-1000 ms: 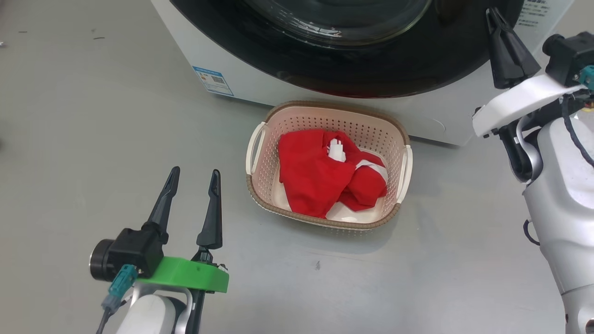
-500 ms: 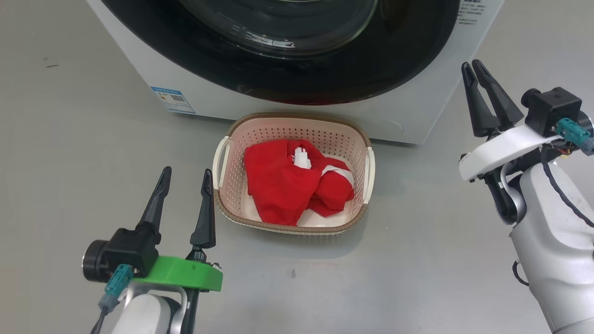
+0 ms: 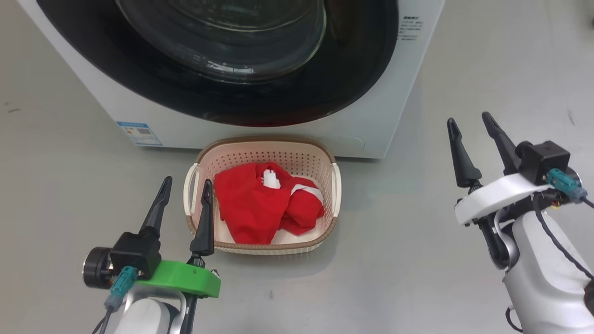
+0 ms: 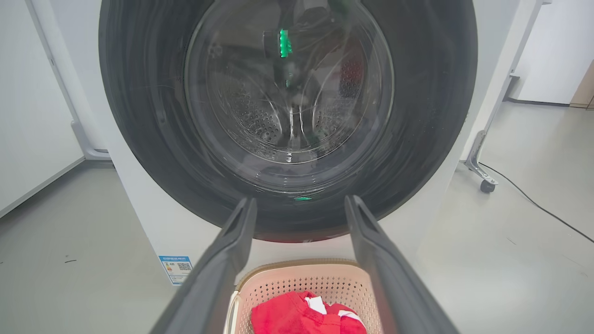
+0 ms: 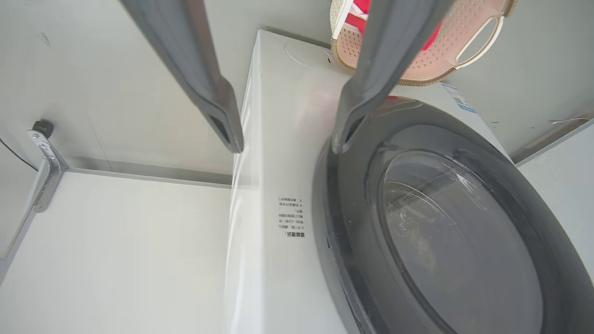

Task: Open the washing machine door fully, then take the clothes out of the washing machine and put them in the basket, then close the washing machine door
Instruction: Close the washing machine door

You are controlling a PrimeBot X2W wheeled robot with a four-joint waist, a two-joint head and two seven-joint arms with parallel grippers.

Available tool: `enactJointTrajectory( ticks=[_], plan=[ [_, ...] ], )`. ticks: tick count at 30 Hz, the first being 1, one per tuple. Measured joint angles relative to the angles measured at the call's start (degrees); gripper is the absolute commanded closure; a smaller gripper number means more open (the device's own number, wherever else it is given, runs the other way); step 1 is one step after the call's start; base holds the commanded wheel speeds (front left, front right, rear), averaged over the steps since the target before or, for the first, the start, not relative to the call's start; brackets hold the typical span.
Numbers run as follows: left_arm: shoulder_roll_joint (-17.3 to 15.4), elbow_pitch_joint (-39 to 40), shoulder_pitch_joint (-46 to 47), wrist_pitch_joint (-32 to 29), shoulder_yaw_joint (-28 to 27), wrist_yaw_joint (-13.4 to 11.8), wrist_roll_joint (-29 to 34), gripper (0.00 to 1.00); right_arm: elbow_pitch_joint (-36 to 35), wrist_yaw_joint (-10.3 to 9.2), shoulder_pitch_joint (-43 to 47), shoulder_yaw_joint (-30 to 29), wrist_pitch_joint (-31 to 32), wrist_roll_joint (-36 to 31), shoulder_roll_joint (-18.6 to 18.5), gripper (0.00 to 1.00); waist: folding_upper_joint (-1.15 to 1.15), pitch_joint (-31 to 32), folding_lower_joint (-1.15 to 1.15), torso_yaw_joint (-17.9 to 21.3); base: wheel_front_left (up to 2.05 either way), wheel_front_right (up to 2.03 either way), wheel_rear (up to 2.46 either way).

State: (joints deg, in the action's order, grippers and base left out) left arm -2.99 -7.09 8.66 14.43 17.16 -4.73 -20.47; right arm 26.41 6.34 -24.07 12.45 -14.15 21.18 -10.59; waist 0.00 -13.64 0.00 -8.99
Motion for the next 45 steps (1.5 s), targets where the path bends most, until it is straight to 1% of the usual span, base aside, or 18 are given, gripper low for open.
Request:
enactJointTrajectory(
  ticks=[3, 6, 12, 15, 17, 21, 26, 31, 45],
  plan=[
    [-0.14, -0.46, -0.15, 0.00, 0.05, 0.08, 0.00, 0.00, -0.63, -0.04, 1.98, -0.47, -0.04, 0.19, 0.03, 0.00, 0.00, 1.13, 0.00, 0.94, 0.00, 0.00, 0.00],
    [-0.22, -0.86, -0.50, 0.00, 0.05, 0.34, 0.00, 0.00, -1.81, -0.98, 3.89, -0.96, -0.04, 0.24, 0.18, 0.00, 0.00, 2.24, 0.00, 1.71, 0.00, 0.00, 0.00],
    [-0.67, -1.23, -1.10, 0.00, -0.02, 0.47, -0.01, 0.00, -4.75, -1.66, 7.34, -1.88, -0.04, 0.24, 1.02, 0.00, 0.00, 4.04, 0.00, 2.94, 0.00, 0.00, 0.00],
    [-0.90, -1.32, -1.83, 0.00, -0.12, 0.47, -0.01, 0.00, -6.33, -2.47, 9.83, -2.35, -0.04, 0.24, 1.51, 0.00, 0.00, 5.01, 0.00, 3.57, 0.00, 0.00, 0.00],
    [-1.09, -1.37, -2.07, 0.00, -0.16, 0.47, -0.01, 0.00, -7.01, -2.56, 11.09, -2.53, -0.04, 0.24, 1.60, 0.00, 0.00, 5.48, 0.00, 3.85, 0.00, 0.00, 0.00],
    [-1.60, -1.41, -2.28, 0.00, -0.36, 0.47, 0.00, 0.00, -8.40, -3.48, 13.41, -2.81, -0.04, 0.24, 1.86, 0.00, 0.00, 6.27, 0.00, 4.45, 0.00, 0.00, 0.00],
    [-1.71, -1.53, -3.08, 0.00, -0.37, 0.46, 0.00, 0.00, -9.79, -3.56, 15.77, -2.88, -0.04, 0.21, 2.02, 0.00, 0.00, 7.08, 0.00, 5.17, 0.00, 0.00, 0.00],
    [-1.77, -1.55, -3.24, -0.09, -0.29, 0.46, 0.00, 0.00, -11.16, -4.30, 17.69, -3.09, -0.04, -0.02, 2.04, 0.00, 0.00, 7.74, 0.00, 5.67, 0.00, 0.00, 0.00],
    [-1.78, -1.37, -3.39, -0.23, -0.16, 0.42, 0.08, 0.00, -14.48, -5.00, 20.07, -3.18, -0.04, -0.12, 2.25, 0.00, 0.00, 8.00, 0.00, 5.50, 0.00, 0.00, 0.00]
  ],
)
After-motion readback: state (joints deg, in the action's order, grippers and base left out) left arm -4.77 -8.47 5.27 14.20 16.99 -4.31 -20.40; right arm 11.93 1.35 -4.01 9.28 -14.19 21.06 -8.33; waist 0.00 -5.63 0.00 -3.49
